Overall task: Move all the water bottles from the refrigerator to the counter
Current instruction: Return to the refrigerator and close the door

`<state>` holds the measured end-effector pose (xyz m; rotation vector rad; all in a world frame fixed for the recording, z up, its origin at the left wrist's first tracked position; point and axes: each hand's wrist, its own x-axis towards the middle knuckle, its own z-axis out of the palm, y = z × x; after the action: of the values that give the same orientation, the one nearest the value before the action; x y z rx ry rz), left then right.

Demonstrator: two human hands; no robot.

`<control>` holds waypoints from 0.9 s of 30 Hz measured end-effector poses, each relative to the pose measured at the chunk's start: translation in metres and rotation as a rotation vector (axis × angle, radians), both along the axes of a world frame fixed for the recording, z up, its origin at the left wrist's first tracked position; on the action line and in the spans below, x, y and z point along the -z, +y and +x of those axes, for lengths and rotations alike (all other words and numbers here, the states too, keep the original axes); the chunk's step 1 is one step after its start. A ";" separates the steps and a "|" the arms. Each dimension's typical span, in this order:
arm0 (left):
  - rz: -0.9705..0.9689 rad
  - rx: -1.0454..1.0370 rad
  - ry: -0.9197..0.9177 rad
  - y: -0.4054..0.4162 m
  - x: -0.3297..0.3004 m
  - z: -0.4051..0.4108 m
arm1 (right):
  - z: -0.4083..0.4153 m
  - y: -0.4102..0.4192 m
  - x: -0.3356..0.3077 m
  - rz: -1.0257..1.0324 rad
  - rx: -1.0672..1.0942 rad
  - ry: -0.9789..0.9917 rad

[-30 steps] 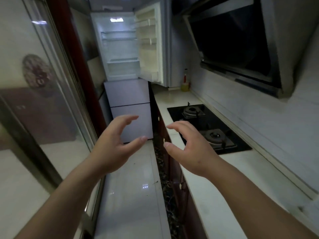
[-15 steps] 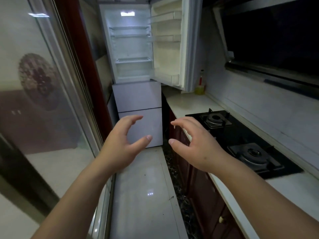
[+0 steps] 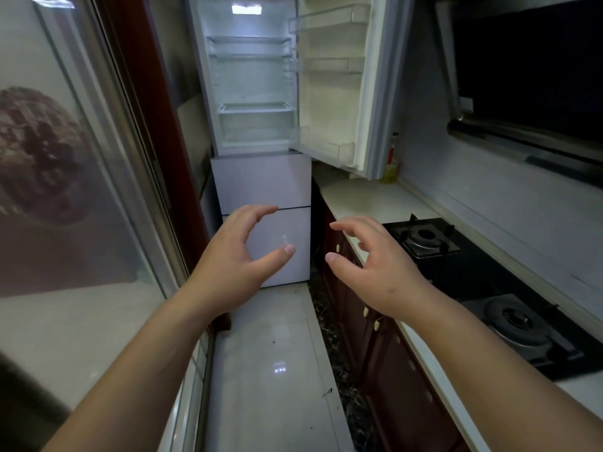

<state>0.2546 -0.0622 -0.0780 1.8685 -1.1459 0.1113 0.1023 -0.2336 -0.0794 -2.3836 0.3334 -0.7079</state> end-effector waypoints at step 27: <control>0.065 0.000 -0.087 -0.297 -0.030 0.228 | 0.249 -0.308 -0.008 0.040 -0.038 -0.060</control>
<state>0.4827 -0.3589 -0.0482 1.9369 -1.2220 0.1578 0.3513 -0.5417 -0.0716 -2.3199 0.2743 -0.7465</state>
